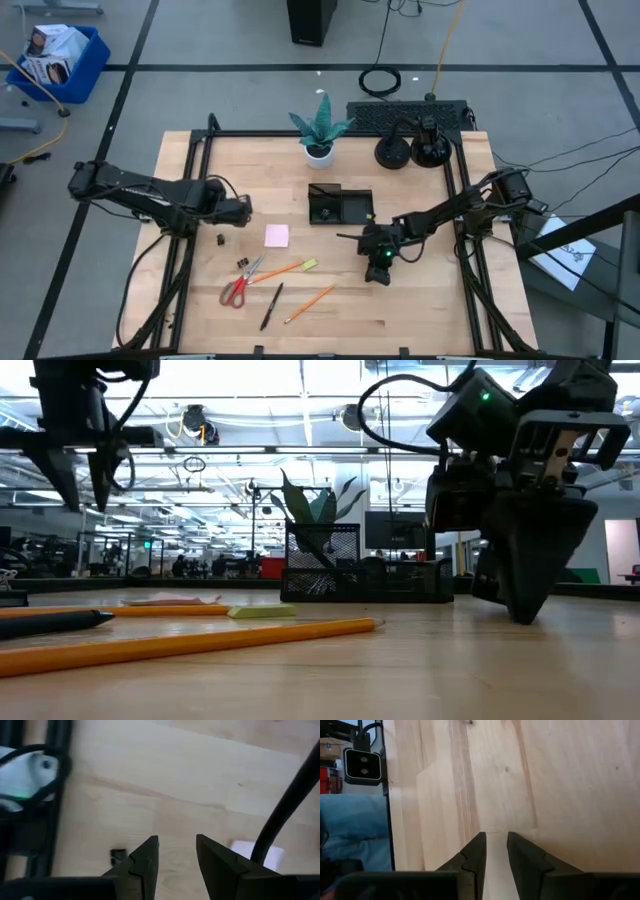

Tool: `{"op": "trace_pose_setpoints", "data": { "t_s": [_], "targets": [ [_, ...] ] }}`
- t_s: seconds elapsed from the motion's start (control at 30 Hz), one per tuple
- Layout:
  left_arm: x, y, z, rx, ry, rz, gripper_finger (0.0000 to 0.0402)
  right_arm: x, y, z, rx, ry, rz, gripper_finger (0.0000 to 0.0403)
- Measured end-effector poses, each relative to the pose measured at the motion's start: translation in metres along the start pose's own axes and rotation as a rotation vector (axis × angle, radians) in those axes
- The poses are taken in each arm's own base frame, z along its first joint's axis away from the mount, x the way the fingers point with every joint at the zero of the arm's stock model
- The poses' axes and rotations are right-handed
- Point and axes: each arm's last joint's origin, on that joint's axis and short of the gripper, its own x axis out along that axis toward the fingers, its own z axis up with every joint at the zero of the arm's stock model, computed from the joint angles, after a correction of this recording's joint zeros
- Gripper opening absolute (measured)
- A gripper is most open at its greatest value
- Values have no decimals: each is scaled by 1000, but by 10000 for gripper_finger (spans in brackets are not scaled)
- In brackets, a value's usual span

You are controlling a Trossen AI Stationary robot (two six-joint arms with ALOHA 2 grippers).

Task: Pick and place office supplies into organizer
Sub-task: Put the black binder clip into the black desk organizer

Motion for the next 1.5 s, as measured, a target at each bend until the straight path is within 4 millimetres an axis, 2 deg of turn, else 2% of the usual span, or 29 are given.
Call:
{"op": "trace_pose_setpoints", "data": {
  "t_s": [0.13, 0.33, 0.53, 0.6, 0.67, 0.73, 0.8, 0.87, 0.97, 1.17, 1.5],
  "targets": [
    [7, 1, -4, -44, 47, 61, 136, -2, -2, 1, -1, -36, 20, 75],
    [16, -11, -12, -65, 65, -53, 136, -4, -1, 7, -47, -88, 51, 75],
    [15, -20, -14, -17, 66, -151, 136, -5, 6, 12, -88, -150, 92, 75],
    [14, -21, -15, 66, 87, -167, 136, -6, 8, 15, -105, -174, 114, 75],
    [15, -15, -16, 144, 146, -95, 136, -6, 11, 17, -105, -207, 140, 75],
    [17, -7, -16, 117, 174, -9, 136, -7, 14, 20, -110, -236, 165, 75],
    [15, -8, -19, 107, 181, -36, 136, -7, 15, 21, -98, -246, 180, 75],
    [15, -8, -22, 104, 176, -24, 136, -7, 16, 21, -77, -249, 188, 75],
    [22, -3, -28, 75, 166, 100, 136, -7, 16, 21, -60, -242, 197, 75],
    [32, -6, -40, 95, 166, 177, 136, -6, 18, 20, -43, -229, 206, 75],
    [33, 3, -38, 102, 105, 306, 136, -2, 24, 15, -54, -208, 215, 75]
  ]
}}
